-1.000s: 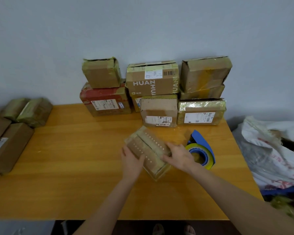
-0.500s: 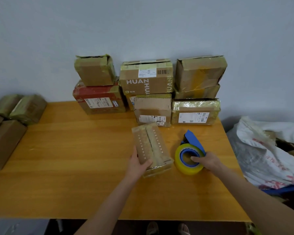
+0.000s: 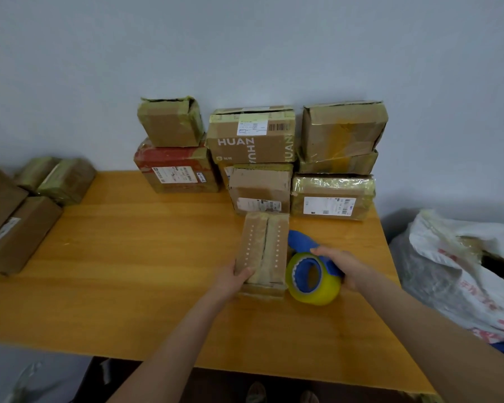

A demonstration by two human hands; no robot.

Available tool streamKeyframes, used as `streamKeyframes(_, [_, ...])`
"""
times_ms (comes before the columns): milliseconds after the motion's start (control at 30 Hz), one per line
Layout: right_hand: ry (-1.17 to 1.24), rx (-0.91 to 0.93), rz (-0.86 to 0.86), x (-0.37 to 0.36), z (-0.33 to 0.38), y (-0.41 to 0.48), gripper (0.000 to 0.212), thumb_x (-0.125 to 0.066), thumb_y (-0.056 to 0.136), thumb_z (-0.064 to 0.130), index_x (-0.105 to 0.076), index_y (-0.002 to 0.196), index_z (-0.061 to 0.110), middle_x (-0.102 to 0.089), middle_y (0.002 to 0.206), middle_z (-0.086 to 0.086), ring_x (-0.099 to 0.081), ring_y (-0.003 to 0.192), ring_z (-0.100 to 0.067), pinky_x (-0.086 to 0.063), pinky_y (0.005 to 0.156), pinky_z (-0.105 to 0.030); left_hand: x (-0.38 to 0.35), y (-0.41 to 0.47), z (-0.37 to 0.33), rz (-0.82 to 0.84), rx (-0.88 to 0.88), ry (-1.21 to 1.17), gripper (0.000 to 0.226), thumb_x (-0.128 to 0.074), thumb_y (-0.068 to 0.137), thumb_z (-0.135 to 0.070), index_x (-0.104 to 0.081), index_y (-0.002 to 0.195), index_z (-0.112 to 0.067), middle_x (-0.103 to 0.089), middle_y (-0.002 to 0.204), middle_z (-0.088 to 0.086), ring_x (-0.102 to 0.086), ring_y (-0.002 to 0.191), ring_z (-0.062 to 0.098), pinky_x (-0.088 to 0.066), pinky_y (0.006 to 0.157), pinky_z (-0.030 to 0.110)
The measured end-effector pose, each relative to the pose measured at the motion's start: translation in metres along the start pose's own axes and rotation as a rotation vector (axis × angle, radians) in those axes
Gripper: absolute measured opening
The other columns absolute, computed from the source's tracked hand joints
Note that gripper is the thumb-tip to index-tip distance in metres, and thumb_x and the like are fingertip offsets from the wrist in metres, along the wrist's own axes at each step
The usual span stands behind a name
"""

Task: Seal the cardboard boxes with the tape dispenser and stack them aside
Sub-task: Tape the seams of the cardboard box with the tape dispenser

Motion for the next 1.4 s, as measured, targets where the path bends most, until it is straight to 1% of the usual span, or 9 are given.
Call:
streamKeyframes(233, [-0.100, 0.256, -0.018, 0.038, 0.030, -0.027, 0.049, -0.078, 0.078, 0.022, -0.059, 0.121, 0.009, -0.068, 0.108, -0.011, -0.065, 0.097, -0.028, -0.055, 0.083, -0.040, -0.020, 0.001, -0.006, -0.176, 0.067, -0.203, 0.041, -0.050, 0.099, -0.025, -0.047, 0.133, -0.001, -0.056, 0.111, 0.008, -0.059, 0.092, 0.024, -0.058, 0.080, 0.039])
streamKeyframes(367, [-0.093, 0.335, 0.038, 0.053, 0.054, -0.053, 0.043, -0.077, 0.078, 0.020, -0.062, 0.118, 0.020, -0.070, 0.104, -0.004, -0.066, 0.092, -0.024, -0.054, 0.072, -0.034, -0.024, 0.012, -0.010, -0.199, 0.063, -0.176, 0.041, -0.050, 0.099, -0.025, -0.049, 0.130, 0.002, -0.059, 0.113, 0.014, -0.061, 0.100, 0.033, -0.056, 0.084, 0.046])
streamKeyframes(600, [-0.262, 0.426, 0.070, 0.038, 0.075, -0.094, 0.045, -0.083, 0.068, 0.018, -0.065, 0.108, 0.025, -0.075, 0.088, 0.006, -0.072, 0.079, -0.013, -0.054, 0.066, -0.026, 0.005, 0.010, -0.018, -0.350, -0.075, 0.348, 0.061, -0.041, 0.096, -0.055, -0.042, 0.140, -0.013, -0.048, 0.136, 0.012, -0.049, 0.122, 0.028, -0.046, 0.095, 0.040])
streamKeyframes(667, [-0.354, 0.445, 0.084, 0.028, 0.075, -0.102, 0.053, -0.085, 0.060, 0.019, -0.065, 0.109, 0.022, -0.074, 0.094, 0.001, -0.070, 0.085, -0.015, -0.053, 0.073, -0.026, 0.014, 0.004, -0.037, -0.288, -0.252, 0.057, 0.054, -0.047, 0.095, -0.052, -0.049, 0.134, -0.016, -0.054, 0.132, 0.004, -0.055, 0.114, 0.019, -0.049, 0.091, 0.034])
streamKeyframes(767, [-0.465, 0.461, 0.126, 0.009, 0.074, -0.112, 0.058, -0.078, 0.059, 0.024, -0.062, 0.114, 0.025, -0.069, 0.106, 0.000, -0.068, 0.093, -0.014, -0.052, 0.073, -0.020, 0.016, -0.005, -0.063, 0.038, -0.182, -0.418, 0.041, -0.050, 0.092, -0.054, -0.061, 0.114, -0.022, -0.068, 0.110, -0.003, -0.062, 0.096, 0.010, -0.050, 0.070, 0.022])
streamKeyframes(900, [-0.555, 0.469, 0.143, -0.006, 0.071, -0.113, 0.054, -0.082, 0.070, 0.011, -0.060, 0.115, 0.029, -0.066, 0.110, 0.002, -0.066, 0.098, -0.014, -0.054, 0.080, -0.024, 0.017, -0.005, -0.072, 0.085, -0.176, -0.363, 0.020, -0.062, 0.091, -0.038, -0.069, 0.094, -0.019, -0.071, 0.083, -0.007, -0.062, 0.079, 0.009, -0.047, 0.062, 0.021])
streamKeyframes(1000, [-0.609, 0.470, 0.167, -0.011, 0.068, -0.113, 0.057, -0.083, 0.060, 0.027, -0.058, 0.111, 0.030, -0.065, 0.109, 0.003, -0.067, 0.094, -0.011, -0.053, 0.079, -0.023, 0.018, -0.005, -0.067, 0.003, -0.196, -0.343, 0.018, -0.065, 0.091, -0.020, -0.069, 0.075, -0.013, -0.066, 0.065, -0.005, -0.053, 0.061, 0.007, -0.041, 0.052, 0.016])
streamKeyframes(1200, [-1.156, 0.709, 0.008, -0.024, 0.073, -0.109, 0.061, -0.082, 0.062, 0.049, -0.040, 0.106, 0.042, -0.056, 0.097, 0.018, -0.058, 0.087, -0.003, -0.049, 0.069, -0.022, 0.014, -0.011, -0.056, -0.135, -0.168, -0.241, 0.026, -0.060, 0.094, -0.017, -0.063, 0.067, -0.015, -0.057, 0.061, -0.003, -0.047, 0.056, 0.006, -0.037, 0.050, 0.015])
streamKeyframes(1400, [-1.181, 0.765, 0.083, -0.015, 0.068, -0.105, 0.058, -0.081, 0.063, 0.043, -0.043, 0.107, 0.039, -0.055, 0.094, 0.019, -0.056, 0.083, 0.001, -0.041, 0.061, -0.016, 0.024, -0.024, -0.032, -0.207, -0.126, -0.277, 0.024, -0.062, 0.093, -0.017, -0.061, 0.070, -0.012, -0.053, 0.059, -0.002, -0.046, 0.055, 0.010, -0.040, 0.047, 0.018])
Point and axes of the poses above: each hand's wrist, its own y-axis towards the middle knuckle, its own x-axis out of the back of the hand, z = x × y, the point moved 4 cm from there along y, towards the middle knuckle
